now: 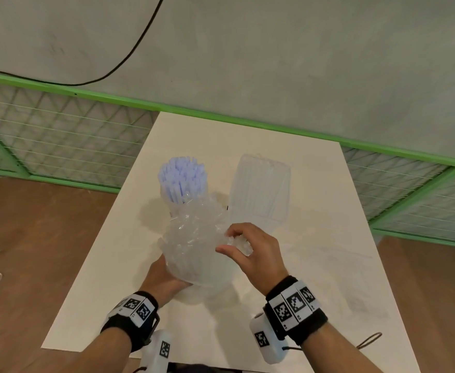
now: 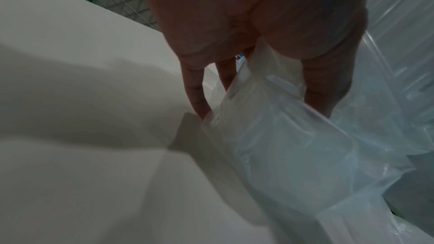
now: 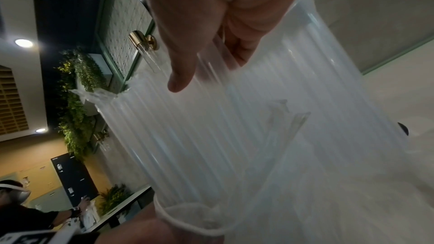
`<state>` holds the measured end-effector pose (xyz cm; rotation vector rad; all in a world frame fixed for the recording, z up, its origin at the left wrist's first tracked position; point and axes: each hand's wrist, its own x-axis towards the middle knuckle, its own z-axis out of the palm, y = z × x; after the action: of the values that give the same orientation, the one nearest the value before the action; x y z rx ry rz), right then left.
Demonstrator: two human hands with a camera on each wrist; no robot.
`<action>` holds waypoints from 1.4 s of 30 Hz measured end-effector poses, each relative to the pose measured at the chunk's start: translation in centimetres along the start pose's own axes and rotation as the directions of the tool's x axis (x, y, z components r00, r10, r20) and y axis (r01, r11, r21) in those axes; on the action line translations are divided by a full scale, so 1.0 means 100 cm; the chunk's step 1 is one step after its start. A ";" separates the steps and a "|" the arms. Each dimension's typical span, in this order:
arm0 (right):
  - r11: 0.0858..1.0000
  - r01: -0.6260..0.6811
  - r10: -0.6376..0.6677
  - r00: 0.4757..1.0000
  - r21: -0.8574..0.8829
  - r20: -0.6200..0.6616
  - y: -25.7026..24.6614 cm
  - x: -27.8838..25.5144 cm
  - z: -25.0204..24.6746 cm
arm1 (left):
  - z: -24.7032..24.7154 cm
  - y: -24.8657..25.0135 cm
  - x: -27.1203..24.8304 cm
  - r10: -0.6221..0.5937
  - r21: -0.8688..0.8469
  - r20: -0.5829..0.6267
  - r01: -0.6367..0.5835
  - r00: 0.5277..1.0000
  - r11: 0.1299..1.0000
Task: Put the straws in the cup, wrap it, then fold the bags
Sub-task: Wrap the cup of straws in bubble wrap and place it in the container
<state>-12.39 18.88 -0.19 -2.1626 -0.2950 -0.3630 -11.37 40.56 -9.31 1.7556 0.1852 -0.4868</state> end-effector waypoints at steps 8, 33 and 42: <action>0.998 -0.050 0.051 0.999 0.030 -0.019 -0.002 -0.001 0.006 | 0.001 -0.002 0.003 -0.011 0.019 -0.009 0.011 1.000 1.000; 0.998 0.060 -0.064 0.988 -0.032 -0.138 -0.021 0.034 -0.022 | -0.001 0.001 0.002 -0.014 0.017 0.000 0.014 1.000 1.000; 0.998 -0.028 0.024 0.997 0.056 0.071 -0.035 0.047 -0.034 | -0.001 0.001 0.002 -0.013 -0.018 -0.024 0.013 1.000 1.000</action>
<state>-9.72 18.46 6.02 -2.1239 -0.3131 -0.2614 -11.15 40.58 -9.28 1.7439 0.2174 -0.4725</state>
